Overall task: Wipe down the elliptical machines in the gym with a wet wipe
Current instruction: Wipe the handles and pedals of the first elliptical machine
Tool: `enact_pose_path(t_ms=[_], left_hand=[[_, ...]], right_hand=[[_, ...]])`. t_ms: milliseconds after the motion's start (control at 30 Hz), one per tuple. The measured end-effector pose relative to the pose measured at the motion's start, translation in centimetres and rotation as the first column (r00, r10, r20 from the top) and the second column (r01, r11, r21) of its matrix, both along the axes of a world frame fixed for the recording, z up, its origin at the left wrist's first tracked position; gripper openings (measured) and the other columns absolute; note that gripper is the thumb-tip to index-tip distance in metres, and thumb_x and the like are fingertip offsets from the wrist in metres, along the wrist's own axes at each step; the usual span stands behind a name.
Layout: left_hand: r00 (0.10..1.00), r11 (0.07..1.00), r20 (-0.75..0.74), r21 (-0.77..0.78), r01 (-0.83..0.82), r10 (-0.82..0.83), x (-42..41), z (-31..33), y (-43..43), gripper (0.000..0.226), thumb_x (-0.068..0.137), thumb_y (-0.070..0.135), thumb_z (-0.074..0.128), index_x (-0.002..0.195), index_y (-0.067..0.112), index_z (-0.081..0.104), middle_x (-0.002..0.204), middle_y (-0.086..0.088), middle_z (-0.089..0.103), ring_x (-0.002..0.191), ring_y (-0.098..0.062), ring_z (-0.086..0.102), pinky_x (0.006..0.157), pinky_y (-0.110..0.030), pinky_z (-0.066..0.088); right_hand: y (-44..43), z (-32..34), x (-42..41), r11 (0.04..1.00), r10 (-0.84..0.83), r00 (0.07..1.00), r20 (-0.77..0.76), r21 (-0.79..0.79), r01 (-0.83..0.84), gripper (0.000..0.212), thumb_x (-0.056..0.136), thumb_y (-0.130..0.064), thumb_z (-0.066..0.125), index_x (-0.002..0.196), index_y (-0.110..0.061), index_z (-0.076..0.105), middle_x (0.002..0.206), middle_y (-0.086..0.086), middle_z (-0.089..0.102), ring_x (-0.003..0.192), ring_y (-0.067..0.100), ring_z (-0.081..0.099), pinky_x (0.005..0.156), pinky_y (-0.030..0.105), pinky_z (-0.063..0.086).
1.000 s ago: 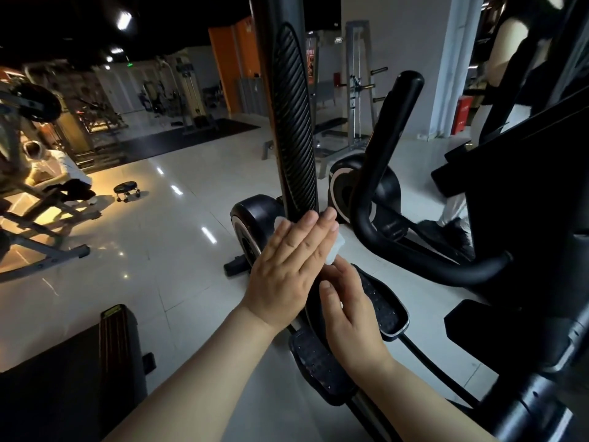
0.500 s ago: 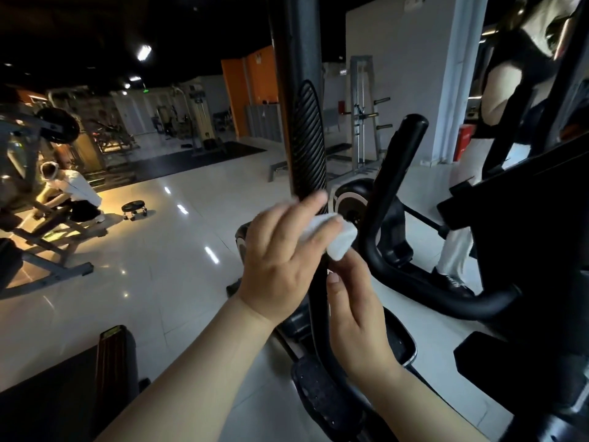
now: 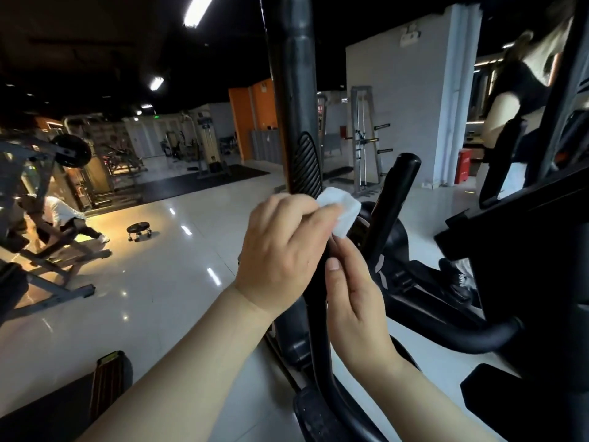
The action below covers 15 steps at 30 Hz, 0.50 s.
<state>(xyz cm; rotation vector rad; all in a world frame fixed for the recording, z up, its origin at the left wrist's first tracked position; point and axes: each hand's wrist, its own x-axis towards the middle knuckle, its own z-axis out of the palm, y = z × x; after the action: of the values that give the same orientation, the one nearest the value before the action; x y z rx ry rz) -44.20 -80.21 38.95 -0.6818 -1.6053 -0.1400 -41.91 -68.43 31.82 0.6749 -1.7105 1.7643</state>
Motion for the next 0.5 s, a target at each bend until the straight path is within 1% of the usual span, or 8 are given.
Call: enact_pose_path(t_ms=[67,133,167,267,300,367,433,500], left_hand=[[0.999,0.999,-0.022,-0.019,-0.031,0.031,0.1,0.4,-0.3,0.017,0.089,0.005,0.077,0.104,0.010,0.080,0.090,-0.006,0.065,0.086,-0.023,0.054,0.079,-0.039,0.045],[0.996,0.999,-0.076,0.031,-0.036,0.038,0.2,1.8,0.1,0.011,0.093,0.007,0.073,0.101,0.010,0.080,0.086,-0.009,0.067,0.086,-0.025,0.055,0.079,-0.041,0.047],[0.996,0.997,-0.089,0.074,-0.022,0.028,0.1,2.5,0.5,0.012,0.096,0.009,0.069,0.102,0.010,0.080,0.090,-0.011,0.068,0.090,-0.027,0.057,0.084,-0.040,0.047],[0.999,0.994,0.003,0.100,0.053,-0.054,-0.4,2.8,1.0,0.021,0.101,0.009,0.062,0.117,0.007,0.075,0.132,-0.020,0.061,0.130,-0.035,0.049,0.115,-0.044,0.037],[0.996,0.996,0.060,0.065,0.063,-0.067,-0.5,2.3,0.9,0.025,0.102,0.009,0.059,0.123,0.006,0.072,0.145,-0.020,0.051,0.140,-0.038,0.040,0.121,-0.048,0.031],[0.988,0.998,0.141,-0.001,0.068,-0.067,-0.7,1.4,0.4,0.031,0.105,0.010,0.053,0.133,0.005,0.065,0.155,-0.016,0.037,0.148,-0.041,0.029,0.125,-0.051,0.021],[0.987,0.998,0.153,-0.027,0.056,-0.052,-0.7,1.5,0.0,0.034,0.105,0.011,0.050,0.136,0.005,0.063,0.157,-0.016,0.035,0.149,-0.040,0.026,0.126,-0.051,0.018],[0.988,0.998,0.145,-0.001,0.056,-0.055,-0.7,2.6,0.2,0.033,0.107,0.012,0.047,0.135,0.005,0.064,0.157,-0.017,0.037,0.150,-0.039,0.025,0.126,-0.054,0.018]], right_hand=[[0.0,0.6,0.0,1.000,-0.006,1.000,-0.010,0.007,0.006,0.034,0.107,-0.011,0.041,0.139,-0.012,0.054,0.132,-0.013,0.063,0.130,0.006,0.054,0.104,0.014,0.040],[-0.2,0.9,-0.1,1.000,-0.017,0.999,0.030,-0.009,0.017,0.036,0.107,-0.015,0.043,0.142,-0.018,0.049,0.138,-0.013,0.059,0.132,-0.004,0.049,0.104,0.008,0.036],[-0.3,1.0,0.0,1.000,-0.010,0.998,0.060,-0.017,0.011,0.040,0.106,-0.017,0.044,0.147,-0.019,0.045,0.142,-0.013,0.056,0.132,-0.010,0.046,0.104,0.005,0.034],[-0.3,1.2,0.1,1.000,0.021,0.998,0.051,0.014,-0.022,0.044,0.107,-0.014,0.044,0.150,-0.021,0.042,0.147,-0.019,0.052,0.135,-0.011,0.042,0.109,0.008,0.033],[-0.2,1.2,0.3,0.999,0.037,0.999,0.032,0.027,-0.038,0.044,0.107,-0.011,0.043,0.148,-0.026,0.042,0.144,-0.025,0.052,0.135,-0.010,0.043,0.109,0.011,0.034],[-0.2,1.1,0.5,0.999,0.048,0.999,0.016,0.012,-0.048,0.044,0.106,-0.010,0.044,0.143,-0.034,0.040,0.141,-0.030,0.053,0.135,-0.008,0.044,0.110,0.016,0.038],[-0.4,0.7,0.5,0.998,-0.001,1.000,0.006,-0.060,0.001,0.045,0.105,-0.011,0.047,0.146,-0.026,0.038,0.147,-0.014,0.050,0.140,0.004,0.043,0.115,0.030,0.039],[-0.5,0.8,0.3,0.979,-0.154,0.984,-0.088,-0.146,0.140,0.050,0.102,-0.006,0.051,0.149,-0.010,0.035,0.149,0.004,0.044,0.142,0.023,0.043,0.117,0.042,0.038]])
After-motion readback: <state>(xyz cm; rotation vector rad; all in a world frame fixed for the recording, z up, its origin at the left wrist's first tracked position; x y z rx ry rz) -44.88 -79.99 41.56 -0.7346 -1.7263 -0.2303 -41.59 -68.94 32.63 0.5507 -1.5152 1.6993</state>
